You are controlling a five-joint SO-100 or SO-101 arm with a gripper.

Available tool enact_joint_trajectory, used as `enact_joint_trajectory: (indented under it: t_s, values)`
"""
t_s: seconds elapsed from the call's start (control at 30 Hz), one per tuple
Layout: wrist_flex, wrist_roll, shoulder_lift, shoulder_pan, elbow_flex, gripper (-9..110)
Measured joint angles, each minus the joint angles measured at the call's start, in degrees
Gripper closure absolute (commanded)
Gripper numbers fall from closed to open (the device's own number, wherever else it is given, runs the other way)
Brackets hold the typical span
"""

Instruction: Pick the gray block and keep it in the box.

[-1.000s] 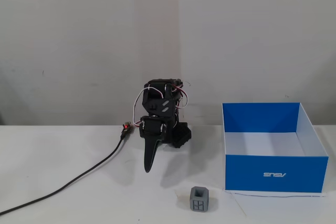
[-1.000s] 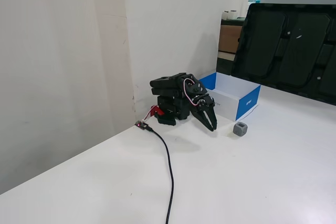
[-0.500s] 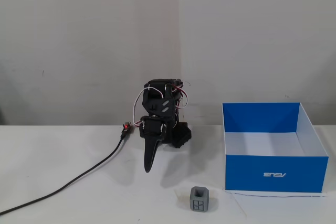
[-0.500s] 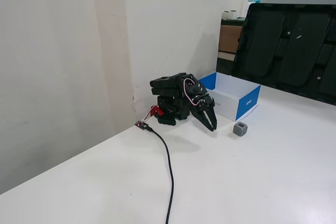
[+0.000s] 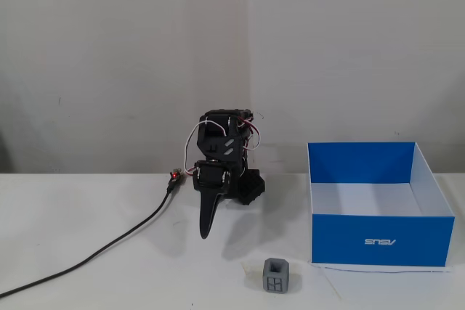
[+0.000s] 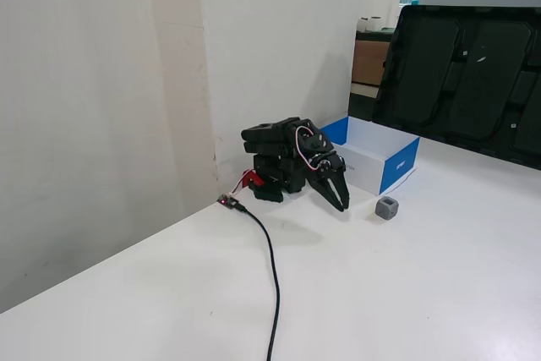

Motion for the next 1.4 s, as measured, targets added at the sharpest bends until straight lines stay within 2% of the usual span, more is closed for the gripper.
enact_joint_trajectory:
  t_s: [0.73,1.0,1.4]
  values:
    - [-0.53,0.00,0.00,-2.55,-0.09,101]
    - [2.72,1.14,-0.44,-4.04,-6.42,101]
    - [0.88,6.50,-15.56,-7.65,-17.58,101]
